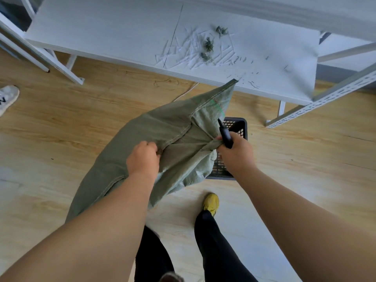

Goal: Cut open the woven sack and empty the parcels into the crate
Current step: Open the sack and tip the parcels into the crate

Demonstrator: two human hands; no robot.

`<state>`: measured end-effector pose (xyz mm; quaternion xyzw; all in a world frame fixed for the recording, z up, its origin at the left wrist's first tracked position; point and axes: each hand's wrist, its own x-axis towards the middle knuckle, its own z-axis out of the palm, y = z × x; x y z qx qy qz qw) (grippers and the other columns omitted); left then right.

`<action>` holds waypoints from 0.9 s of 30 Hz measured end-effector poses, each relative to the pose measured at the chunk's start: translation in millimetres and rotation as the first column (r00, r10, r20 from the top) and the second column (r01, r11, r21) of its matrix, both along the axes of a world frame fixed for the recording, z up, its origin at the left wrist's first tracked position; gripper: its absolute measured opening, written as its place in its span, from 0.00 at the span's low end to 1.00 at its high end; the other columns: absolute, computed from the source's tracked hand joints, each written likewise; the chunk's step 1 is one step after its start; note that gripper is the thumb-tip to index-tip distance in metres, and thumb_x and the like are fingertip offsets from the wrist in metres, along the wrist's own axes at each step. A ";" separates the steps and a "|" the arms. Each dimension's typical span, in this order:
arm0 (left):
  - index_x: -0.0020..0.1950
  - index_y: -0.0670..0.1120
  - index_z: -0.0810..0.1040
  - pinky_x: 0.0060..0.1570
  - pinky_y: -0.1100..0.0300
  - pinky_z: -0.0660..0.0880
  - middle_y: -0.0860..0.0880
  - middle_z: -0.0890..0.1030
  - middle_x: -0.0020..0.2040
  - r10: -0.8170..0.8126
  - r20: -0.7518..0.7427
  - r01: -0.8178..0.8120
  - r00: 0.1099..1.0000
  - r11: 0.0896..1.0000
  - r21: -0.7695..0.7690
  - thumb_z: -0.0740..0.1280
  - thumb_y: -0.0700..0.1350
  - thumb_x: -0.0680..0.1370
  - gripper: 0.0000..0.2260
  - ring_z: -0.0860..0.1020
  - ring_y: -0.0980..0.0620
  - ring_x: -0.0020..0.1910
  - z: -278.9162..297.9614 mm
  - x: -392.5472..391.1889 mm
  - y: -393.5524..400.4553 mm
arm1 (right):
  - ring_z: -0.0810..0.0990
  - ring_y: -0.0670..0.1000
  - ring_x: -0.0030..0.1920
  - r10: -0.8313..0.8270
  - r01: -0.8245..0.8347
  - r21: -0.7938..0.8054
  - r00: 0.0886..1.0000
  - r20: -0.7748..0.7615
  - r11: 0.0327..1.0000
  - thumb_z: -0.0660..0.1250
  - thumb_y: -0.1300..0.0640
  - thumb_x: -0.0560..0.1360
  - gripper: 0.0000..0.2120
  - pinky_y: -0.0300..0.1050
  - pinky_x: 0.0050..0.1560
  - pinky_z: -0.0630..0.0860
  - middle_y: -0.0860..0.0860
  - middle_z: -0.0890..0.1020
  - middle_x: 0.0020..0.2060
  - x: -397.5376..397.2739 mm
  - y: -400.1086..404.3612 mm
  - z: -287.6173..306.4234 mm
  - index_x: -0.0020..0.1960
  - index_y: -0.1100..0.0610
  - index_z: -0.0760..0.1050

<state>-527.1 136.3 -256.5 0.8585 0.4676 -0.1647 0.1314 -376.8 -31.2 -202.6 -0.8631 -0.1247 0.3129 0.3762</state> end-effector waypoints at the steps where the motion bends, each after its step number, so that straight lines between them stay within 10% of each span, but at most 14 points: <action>1: 0.54 0.47 0.80 0.39 0.54 0.71 0.46 0.75 0.52 -0.017 -0.014 0.017 1.000 1.000 0.014 0.64 0.46 0.79 0.07 0.75 0.44 0.54 -0.3 3.6 -2.8 | 0.77 0.53 0.35 0.018 -0.018 -0.023 1.000 -0.001 1.000 0.64 0.61 0.76 0.04 0.43 0.34 0.70 0.52 0.79 0.36 4.5 -5.8 1.4 0.48 0.54 0.76; 10: 0.49 0.45 0.71 0.36 0.55 0.65 0.47 0.76 0.42 0.255 0.392 -0.218 0.884 0.966 -0.138 0.59 0.43 0.80 0.03 0.74 0.45 0.39 41.4 52.0 -12.3 | 0.78 0.58 0.40 0.273 -0.286 -0.276 0.958 -0.085 0.918 0.65 0.62 0.73 0.06 0.46 0.40 0.74 0.57 0.80 0.38 41.4 -33.1 8.4 0.49 0.59 0.78; 16: 0.49 0.47 0.72 0.38 0.58 0.65 0.51 0.76 0.42 0.045 0.515 0.108 0.856 0.959 -0.263 0.61 0.42 0.80 0.01 0.74 0.47 0.40 62.0 61.5 -19.4 | 0.77 0.50 0.45 0.076 -0.074 -0.019 0.988 0.138 0.997 0.65 0.65 0.73 0.16 0.41 0.41 0.69 0.47 0.78 0.52 36.5 -28.4 24.1 0.56 0.51 0.79; 20: 0.49 0.49 0.71 0.41 0.55 0.72 0.49 0.79 0.45 -0.116 0.533 0.320 0.838 0.896 -0.309 0.61 0.44 0.80 0.01 0.76 0.47 0.43 86.3 76.9 -37.2 | 0.74 0.48 0.62 0.323 -0.324 -0.029 0.927 0.193 0.946 0.70 0.61 0.73 0.22 0.35 0.57 0.65 0.47 0.74 0.66 32.3 -5.9 35.1 0.66 0.51 0.74; 27: 0.53 0.50 0.74 0.47 0.56 0.75 0.55 0.76 0.48 -0.063 0.543 0.282 0.837 0.901 -0.330 0.68 0.51 0.76 0.09 0.76 0.54 0.47 103.8 60.1 -44.2 | 0.75 0.53 0.34 0.019 -0.016 -0.058 0.998 0.052 0.998 0.67 0.57 0.75 0.06 0.44 0.33 0.70 0.50 0.75 0.32 26.3 11.7 43.3 0.40 0.55 0.73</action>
